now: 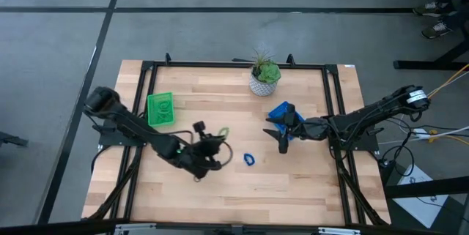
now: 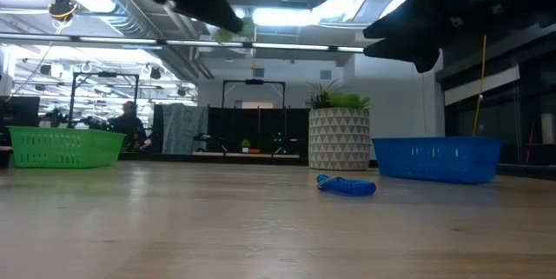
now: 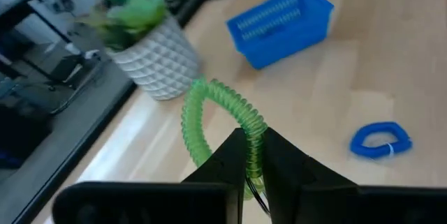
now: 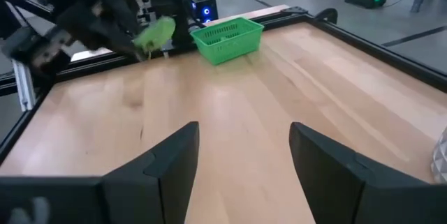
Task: Sort spring keychains
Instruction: Put the green spring keychain in the green bin
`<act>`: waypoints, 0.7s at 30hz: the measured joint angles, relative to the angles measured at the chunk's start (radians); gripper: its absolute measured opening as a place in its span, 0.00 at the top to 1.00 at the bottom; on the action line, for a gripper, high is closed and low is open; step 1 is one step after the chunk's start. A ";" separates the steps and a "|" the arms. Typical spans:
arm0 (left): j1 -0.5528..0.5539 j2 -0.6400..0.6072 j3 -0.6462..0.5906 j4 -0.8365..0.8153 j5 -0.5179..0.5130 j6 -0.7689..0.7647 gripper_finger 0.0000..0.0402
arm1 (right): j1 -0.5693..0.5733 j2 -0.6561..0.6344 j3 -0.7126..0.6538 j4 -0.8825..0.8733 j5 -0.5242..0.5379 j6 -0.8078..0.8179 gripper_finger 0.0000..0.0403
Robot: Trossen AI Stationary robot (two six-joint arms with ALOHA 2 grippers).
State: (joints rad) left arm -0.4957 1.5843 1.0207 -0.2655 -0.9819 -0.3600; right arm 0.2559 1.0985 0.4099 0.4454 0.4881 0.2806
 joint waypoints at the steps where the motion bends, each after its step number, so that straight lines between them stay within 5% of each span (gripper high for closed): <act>1: -0.008 -0.028 -0.023 0.001 -0.016 -0.014 0.93 | -0.003 0.000 0.000 0.001 0.000 0.000 0.45; 13: -0.084 -0.289 -0.263 0.000 -0.202 -0.209 0.93 | -0.015 0.000 0.000 0.012 0.017 0.000 0.45; 21: -0.071 -0.337 -0.343 -0.010 -0.277 -0.313 0.93 | -0.015 0.000 0.000 0.014 0.017 0.004 0.45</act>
State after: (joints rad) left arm -0.5671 1.2476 0.6773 -0.2752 -1.2590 -0.6735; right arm 0.2405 1.0985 0.4099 0.4592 0.5049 0.2848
